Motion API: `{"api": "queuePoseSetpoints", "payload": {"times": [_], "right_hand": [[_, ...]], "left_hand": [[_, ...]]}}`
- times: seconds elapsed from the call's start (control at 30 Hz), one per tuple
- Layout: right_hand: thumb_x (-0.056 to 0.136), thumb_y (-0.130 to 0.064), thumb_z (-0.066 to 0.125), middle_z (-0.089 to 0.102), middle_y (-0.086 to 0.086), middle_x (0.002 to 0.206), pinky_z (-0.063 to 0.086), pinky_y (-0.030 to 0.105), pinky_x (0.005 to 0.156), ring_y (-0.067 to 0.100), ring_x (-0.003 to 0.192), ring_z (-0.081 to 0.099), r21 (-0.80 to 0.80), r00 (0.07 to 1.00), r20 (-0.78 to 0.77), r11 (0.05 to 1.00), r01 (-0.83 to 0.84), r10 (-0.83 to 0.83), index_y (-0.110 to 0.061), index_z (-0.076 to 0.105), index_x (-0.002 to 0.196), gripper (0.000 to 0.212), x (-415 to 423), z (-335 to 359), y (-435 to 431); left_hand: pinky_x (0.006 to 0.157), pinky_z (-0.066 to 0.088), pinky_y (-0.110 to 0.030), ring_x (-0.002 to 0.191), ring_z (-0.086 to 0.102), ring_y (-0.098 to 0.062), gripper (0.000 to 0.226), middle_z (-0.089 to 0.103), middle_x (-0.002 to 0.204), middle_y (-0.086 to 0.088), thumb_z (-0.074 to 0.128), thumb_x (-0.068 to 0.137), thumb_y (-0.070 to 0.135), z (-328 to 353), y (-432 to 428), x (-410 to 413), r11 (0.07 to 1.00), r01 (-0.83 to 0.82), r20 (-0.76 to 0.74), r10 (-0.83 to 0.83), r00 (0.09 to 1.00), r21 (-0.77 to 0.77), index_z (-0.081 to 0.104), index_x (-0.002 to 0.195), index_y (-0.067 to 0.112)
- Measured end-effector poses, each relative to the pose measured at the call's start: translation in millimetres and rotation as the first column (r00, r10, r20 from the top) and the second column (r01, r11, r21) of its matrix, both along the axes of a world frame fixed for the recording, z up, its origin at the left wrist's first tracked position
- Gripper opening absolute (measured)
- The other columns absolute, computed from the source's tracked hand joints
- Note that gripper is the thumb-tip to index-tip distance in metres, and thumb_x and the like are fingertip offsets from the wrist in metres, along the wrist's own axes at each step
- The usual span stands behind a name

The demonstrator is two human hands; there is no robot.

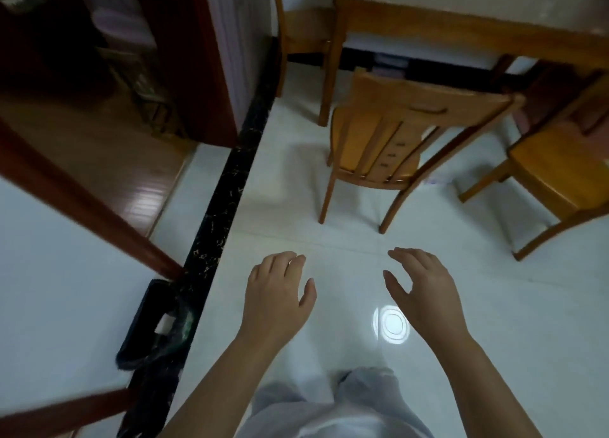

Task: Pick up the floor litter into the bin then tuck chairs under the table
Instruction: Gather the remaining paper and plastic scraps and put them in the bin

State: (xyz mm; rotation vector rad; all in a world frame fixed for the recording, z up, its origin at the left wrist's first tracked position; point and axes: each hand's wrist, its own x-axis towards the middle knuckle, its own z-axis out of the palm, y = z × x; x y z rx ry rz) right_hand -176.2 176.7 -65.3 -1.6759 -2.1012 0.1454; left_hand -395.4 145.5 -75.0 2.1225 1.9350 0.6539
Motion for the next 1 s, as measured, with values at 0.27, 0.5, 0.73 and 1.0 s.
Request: {"api": "queuePoseSetpoints", "payload": {"times": [0.27, 0.5, 0.73, 1.0], "right_hand": [[0.07, -0.006, 0.077, 0.07, 0.011, 0.095, 0.049, 0.035, 0.076, 0.031, 0.086, 0.064, 0.002, 0.967, -0.077, 0.97, 0.243, -0.243, -0.004, 0.067, 0.1, 0.031, 182.1, -1.5, 19.4], [0.073, -0.006, 0.074, 0.068, 0.011, 0.097, 0.046, 0.034, 0.077, 0.032, 0.09, 0.062, 0.003, 0.884, -0.075, 0.886, 0.463, -0.462, -0.004, 0.066, 0.102, 0.03, 337.9, 6.1, 34.8], [0.072, -0.006, 0.074, 0.069, 0.011, 0.097, 0.047, 0.035, 0.076, 0.032, 0.089, 0.063, -0.004, 0.85, -0.106, 0.855, 0.519, -0.517, -0.004, 0.067, 0.1, 0.029, 404.9, -2.1, 96.0], [0.073, -0.01, 0.074, 0.069, 0.011, 0.096, 0.051, 0.036, 0.074, 0.03, 0.086, 0.064, -0.025, 0.862, -0.037, 0.862, 0.506, -0.506, -0.006, 0.067, 0.099, 0.027, 462.8, 3.8, 249.5]], "left_hand": [[0.077, 0.051, -0.038, 0.09, 0.064, -0.027, 0.041, 0.068, 0.099, -0.009, 0.042, 0.081, 0.033, 10.4, 66.2, 179.0, 0.981, 0.192, -0.013, -0.192, 0.981, -0.031, 0.066, 0.1, 0.006], [0.075, 0.051, -0.038, 0.091, 0.063, -0.026, 0.032, 0.068, 0.099, -0.008, 0.054, 0.078, 0.027, 26.4, 129.2, 340.4, 0.93, 0.367, 0.012, -0.367, 0.93, -0.008, 0.065, 0.101, 0.008], [0.077, 0.048, -0.038, 0.09, 0.063, -0.026, 0.043, 0.067, 0.1, -0.007, 0.037, 0.083, 0.037, 11.2, 201.3, 413.2, 0.88, 0.468, 0.003, -0.469, 0.883, -0.084, 0.065, 0.101, 0.01], [0.076, 0.05, -0.041, 0.09, 0.062, -0.028, 0.043, 0.067, 0.101, -0.009, 0.038, 0.083, 0.036, 6.3, 360.2, 490.5, 0.841, 0.537, 0.024, -0.537, 0.843, -0.063, 0.064, 0.102, 0.008]]}}
